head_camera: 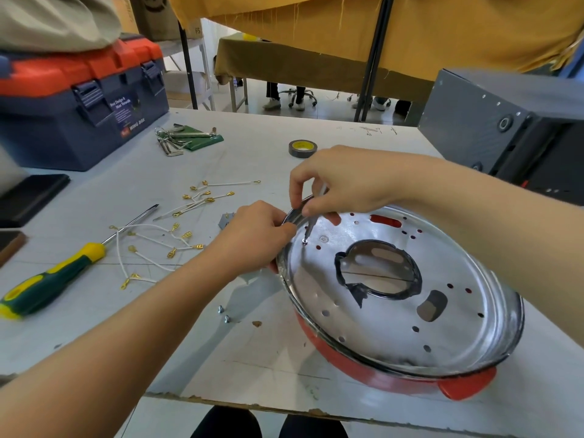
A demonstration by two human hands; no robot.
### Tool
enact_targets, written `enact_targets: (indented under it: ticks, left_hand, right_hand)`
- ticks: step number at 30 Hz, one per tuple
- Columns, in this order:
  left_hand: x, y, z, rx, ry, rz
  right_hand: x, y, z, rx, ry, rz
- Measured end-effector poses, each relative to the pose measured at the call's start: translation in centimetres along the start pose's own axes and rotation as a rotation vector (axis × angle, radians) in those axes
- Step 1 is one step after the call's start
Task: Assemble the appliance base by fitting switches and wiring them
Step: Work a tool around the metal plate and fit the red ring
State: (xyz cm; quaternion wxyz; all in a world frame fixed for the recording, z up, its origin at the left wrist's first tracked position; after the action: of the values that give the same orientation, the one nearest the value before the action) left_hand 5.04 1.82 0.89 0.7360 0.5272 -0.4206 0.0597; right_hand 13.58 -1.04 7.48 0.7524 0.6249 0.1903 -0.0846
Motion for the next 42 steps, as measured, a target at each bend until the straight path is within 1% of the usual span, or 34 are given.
enact_targets:
  ticks: [4,6,9,15,18,22,24,26,30,32,33,35,37,40,42]
  left_hand:
    - [0.0,0.1,0.0,0.012,-0.002,-0.005]
    - [0.0,0.1,0.0,0.012,-0.001,-0.009]
    - [0.1,0.1,0.0,0.003,-0.004,-0.015]
    - [0.1,0.1,-0.1,0.013,-0.009,-0.013]
    - [0.0,0.1,-0.1,0.011,-0.012,-0.02]
    - [-0.1,0.2,-0.1,0.018,-0.01,-0.022]
    - [-0.1,0.2,-0.1,0.011,-0.008,-0.021]
    - [0.0,0.2,-0.1,0.016,-0.018,-0.046]
    - [0.0,0.3,-0.1,0.021,-0.03,-0.089]
    - [0.0,0.3,0.0,0.019,-0.031,-0.099]
    - [0.0,0.3,0.0,0.02,-0.034,-0.102]
    - [0.0,0.3,-0.1,0.024,-0.04,-0.105]
    - [0.0,0.2,-0.1,0.025,-0.046,-0.099]
    - [0.0,0.2,-0.1,0.027,-0.056,-0.083]
    - [-0.1,0.2,-0.2,0.029,-0.056,-0.059]
  right_hand:
    - [0.0,0.4,0.3,-0.024,0.013,0.047]
    - [0.2,0.3,0.4,-0.027,-0.006,0.009]
    - [0.8,0.0,0.1,0.02,-0.052,-0.015]
    - [0.3,1.0,0.4,0.062,0.022,-0.002]
    - [0.8,0.5,0.5,0.076,-0.022,-0.055]
    - [1.0,0.1,0.1,0.128,-0.01,-0.006]
    - [1.4,0.9,0.5,0.139,-0.015,-0.081]
    - [2.1,2.0,1.3,0.184,-0.015,-0.228]
    - [3.5,2.3,2.5,0.265,-0.022,-0.71]
    - [4.5,1.8,2.6,0.298,-0.065,-0.82]
    - [4.7,1.3,2.6,0.279,-0.087,-0.831]
    - [4.5,-0.2,2.5,0.193,-0.113,-0.819]
    - [4.2,-1.6,2.3,0.153,-0.137,-0.733]
    - [3.5,-2.7,1.7,0.227,-0.112,-0.4]
    - [2.7,-3.2,1.4,0.262,-0.061,-0.247]
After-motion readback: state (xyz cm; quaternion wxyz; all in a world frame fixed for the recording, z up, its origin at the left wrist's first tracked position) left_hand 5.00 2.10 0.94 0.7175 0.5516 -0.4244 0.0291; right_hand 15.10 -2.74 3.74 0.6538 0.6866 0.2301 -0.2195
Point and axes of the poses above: each hand's wrist, its own z-axis away from the middle knuckle, its own y-axis out of the back of the hand, x = y × z, the point moved 8 cm from there along -z, towards the middle knuckle, and after that the axes turned 8 degrees about -z, right-handed, at the moved point
